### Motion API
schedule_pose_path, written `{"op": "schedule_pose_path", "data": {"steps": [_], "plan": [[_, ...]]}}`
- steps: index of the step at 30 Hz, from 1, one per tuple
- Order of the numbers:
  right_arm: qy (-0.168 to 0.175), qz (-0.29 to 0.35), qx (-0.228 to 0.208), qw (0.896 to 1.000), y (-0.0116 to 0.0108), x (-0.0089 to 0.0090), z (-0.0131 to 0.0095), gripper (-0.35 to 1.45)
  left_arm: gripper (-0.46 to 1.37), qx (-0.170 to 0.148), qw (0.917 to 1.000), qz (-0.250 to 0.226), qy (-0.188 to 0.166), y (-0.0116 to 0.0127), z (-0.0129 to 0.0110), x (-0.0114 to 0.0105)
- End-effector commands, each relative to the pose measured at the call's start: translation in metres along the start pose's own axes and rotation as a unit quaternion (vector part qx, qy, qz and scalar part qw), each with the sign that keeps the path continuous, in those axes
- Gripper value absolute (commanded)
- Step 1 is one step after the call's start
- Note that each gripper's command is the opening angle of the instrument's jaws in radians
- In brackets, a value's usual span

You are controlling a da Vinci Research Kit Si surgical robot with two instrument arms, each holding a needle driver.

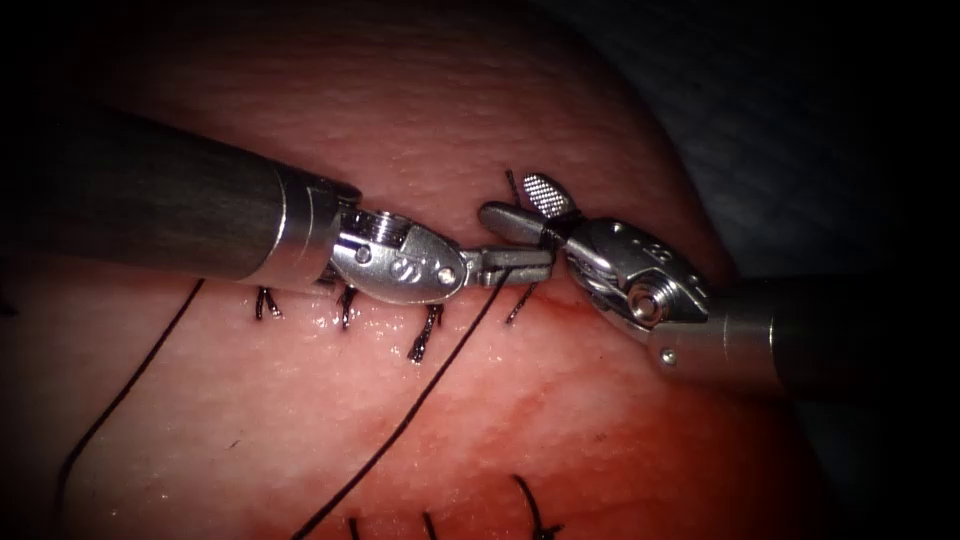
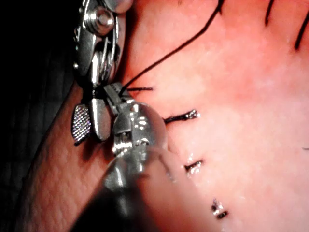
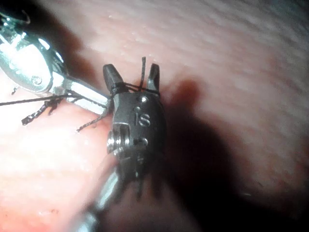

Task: Wound Closure
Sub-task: Grasp the suture end with the right hand, then pull the left gripper up and the right gripper down to secure the knot.

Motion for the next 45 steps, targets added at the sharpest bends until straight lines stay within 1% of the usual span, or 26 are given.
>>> {"op": "schedule_pose_path", "data": {"steps": [1, 6, 12, 14, 15, 17, 18, 19, 20, 22, 23, 24, 26, 32, 35, 42, 45], "plan": [[-0.001, -0.001, -0.001, 1.0, 0.0001, 0.0, 0.0002, 1.08, -0.35, -0.001, 1.0, 0.0, 0.001, 0.0, 0.0, 0.0], [-0.006, -0.002, -0.002, 1.0, 0.0002, -0.0002, 0.0007, 1.04, -0.35, -0.003, 1.0, -0.001, 0.0, 0.0, 0.0002, -0.0004], [-0.012, -0.002, 0.005, 1.0, -0.0004, -0.0004, 0.0011, 0.98, -0.35, -0.004, 1.0, -0.004, -0.001, 0.0005, 0.0004, -0.0013], [-0.015, -0.001, 0.011, 1.0, -0.0006, -0.0004, 0.0012, 0.9, -0.35, -0.006, 1.0, -0.005, 0.0, 0.0007, 0.0005, -0.0016], [-0.015, -0.001, 0.012, 1.0, -0.0008, -0.0005, 0.0013, 0.83, -0.35, -0.005, 1.0, -0.004, 0.0, 0.0008, 0.0005, -0.0017], [-0.016, -0.001, 0.013, 1.0, -0.0009, -0.0005, 0.0014, 0.58, -0.35, -0.006, 1.0, -0.007, 0.0, 0.0009, 0.0005, -0.0019], [-0.02, -0.003, 0.016, 1.0, -0.0011, -0.0006, 0.0015, 0.2, -0.35, -0.006, 1.0, -0.007, 0.0, 0.0008, 0.0005, -0.0019], [-0.025, 0.024, 0.025, 0.999, -0.0013, -0.0006, 0.0015, -0.35, -0.35, -0.006, 1.0, -0.006, 0.001, 0.0008, 0.0004, -0.002], [-0.03, 0.035, 0.029, 0.998, -0.0014, -0.0008, 0.0015, -0.35, -0.35, -0.007, 1.0, -0.006, 0.001, 0.0008, 0.0003, -0.002], [-0.038, 0.038, 0.033, 0.998, -0.0018, -0.0008, 0.0014, -0.35, -0.35, -0.007, 1.0, -0.006, 0.001, 0.0008, 0.0002, -0.002], [-0.036, 0.035, 0.037, 0.998, -0.0019, -0.0009, 0.0013, -0.35, -0.35, -0.007, 1.0, -0.006, 0.001, 0.0007, 0.0001, -0.0021], [-0.036, 0.008, 0.044, 0.998, -0.0022, -0.0009, 0.0012, -0.35, -0.35, -0.008, 1.0, -0.006, 0.002, 0.0007, 0.0, -0.0021], [-0.028, -0.008, 0.055, 0.998, -0.0026, -0.0008, 0.0011, -0.35, -0.35, -0.008, 1.0, -0.006, 0.001, 0.0006, 0.0, -0.0022], [-0.011, -0.016, 0.07, 0.997, -0.0034, 0.0002, 0.0002, -0.35, -0.35, -0.008, 0.9999, -0.006, 0.001, 0.0003, -0.0004, -0.0026], [-0.007, -0.016, 0.073, 0.997, -0.0039, 0.0004, -0.0004, -0.35, -0.35, -0.009, 0.9999, -0.006, 0.001, 0.0001, -0.0007, -0.0027], [-0.003, -0.023, 0.081, 0.996, -0.0049, -0.0001, -0.0019, -0.35, -0.35, -0.009, 0.9999, -0.01, -0.001, -0.0008, -0.0008, -0.0025], [-0.002, -0.026, 0.086, 0.996, -0.0055, -0.0007, -0.0028, -0.35, -0.35, -0.012, 0.9998, -0.016, -0.002, -0.0013, -0.001, -0.0021]]}}
